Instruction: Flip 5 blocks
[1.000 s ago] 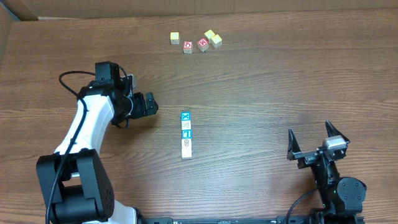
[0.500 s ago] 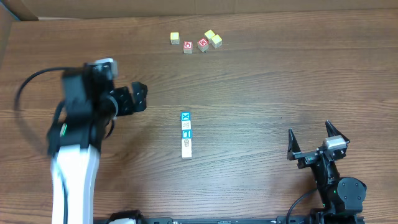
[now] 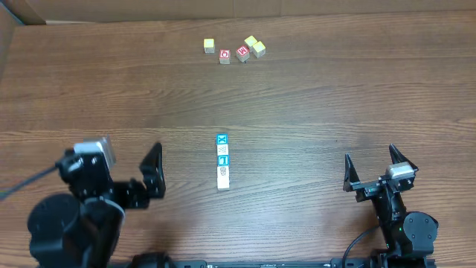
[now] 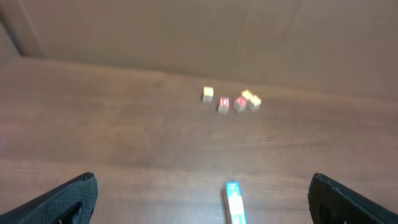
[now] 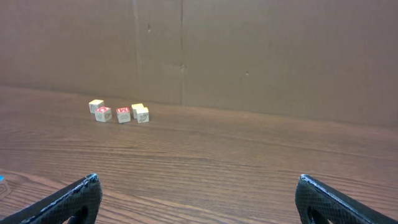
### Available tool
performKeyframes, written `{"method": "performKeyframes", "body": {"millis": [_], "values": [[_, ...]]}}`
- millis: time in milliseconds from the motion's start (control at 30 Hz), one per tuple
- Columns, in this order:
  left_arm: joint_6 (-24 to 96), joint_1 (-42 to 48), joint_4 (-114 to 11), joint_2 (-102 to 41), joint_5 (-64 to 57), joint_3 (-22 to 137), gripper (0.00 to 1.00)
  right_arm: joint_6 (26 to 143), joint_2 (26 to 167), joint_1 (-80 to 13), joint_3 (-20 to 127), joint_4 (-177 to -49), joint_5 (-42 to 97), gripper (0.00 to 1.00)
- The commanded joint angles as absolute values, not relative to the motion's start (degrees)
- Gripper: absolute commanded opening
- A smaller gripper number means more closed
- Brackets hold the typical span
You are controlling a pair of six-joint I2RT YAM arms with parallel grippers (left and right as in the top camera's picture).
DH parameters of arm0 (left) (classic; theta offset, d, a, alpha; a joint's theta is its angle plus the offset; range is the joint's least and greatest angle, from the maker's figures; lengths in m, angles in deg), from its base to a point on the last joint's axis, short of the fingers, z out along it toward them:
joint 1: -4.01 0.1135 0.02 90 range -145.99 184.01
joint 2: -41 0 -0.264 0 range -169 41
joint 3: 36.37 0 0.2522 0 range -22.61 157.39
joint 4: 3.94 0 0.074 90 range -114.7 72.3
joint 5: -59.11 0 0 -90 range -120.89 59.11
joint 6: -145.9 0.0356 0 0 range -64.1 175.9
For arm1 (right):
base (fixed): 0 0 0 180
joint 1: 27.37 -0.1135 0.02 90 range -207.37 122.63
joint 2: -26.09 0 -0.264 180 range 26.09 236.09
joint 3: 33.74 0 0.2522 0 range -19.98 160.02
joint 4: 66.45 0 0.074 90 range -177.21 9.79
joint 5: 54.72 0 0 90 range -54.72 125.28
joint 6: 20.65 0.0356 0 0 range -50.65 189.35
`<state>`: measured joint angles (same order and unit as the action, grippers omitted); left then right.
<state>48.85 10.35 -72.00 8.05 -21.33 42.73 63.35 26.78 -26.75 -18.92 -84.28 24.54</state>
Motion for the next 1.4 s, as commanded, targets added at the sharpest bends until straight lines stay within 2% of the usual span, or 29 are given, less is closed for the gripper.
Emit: {"method": "performKeyframes", "body": {"millis": [0,267,400,633,667,733,767,867,1200,1367], "values": [[48.94,10.2,-74.95,13.45,-22.55,39.82,1.0,63.13,26.26,-27.03,-19.53,-83.98,24.06,1.0],[49.88,10.2,-73.4,27.35,-22.12,26.25,1.0,63.13,26.26,-27.03,-19.53,-83.98,24.06,1.0],[49.44,10.2,-65.51,34.26,-21.51,19.28,1.0,63.13,26.26,-27.03,-19.53,-83.98,24.06,1.0],[49.5,10.07,-29.14,40.51,-21.44,6.53,1.0,63.13,26.26,-27.03,-19.53,-83.98,24.06,1.0],[49.48,9.94,-18.48,40.69,-21.42,3.52,1.0,63.13,26.26,-27.03,-19.53,-83.98,24.06,1.0],[49.48,9.66,-7.2,40.75,-21.44,-0.07,1.0,63.13,26.26,-27.03,-19.53,-83.98,24.06,1.0],[49.46,9.55,2.86,40.75,-21.42,-4.11,1.0,63.13,26.26,-27.03,-19.53,-83.98,24.06,1.0],[49.46,9.55,13.11,40.75,-21.42,-10.25,1.0,63.13,26.26,-27.03,-19.53,-83.98,24.06,1.0],[46.12,9.5,14.9,40.77,-21.92,-22.47,1.0,63.13,26.26,-27.03,-19.53,-83.98,24.06,1.0],[46.01,8.65,2.75,40.77,-25.68,-22.32,1.0,63.13,26.26,-27.03,-19.53,-83.98,24.06,1.0]]}}
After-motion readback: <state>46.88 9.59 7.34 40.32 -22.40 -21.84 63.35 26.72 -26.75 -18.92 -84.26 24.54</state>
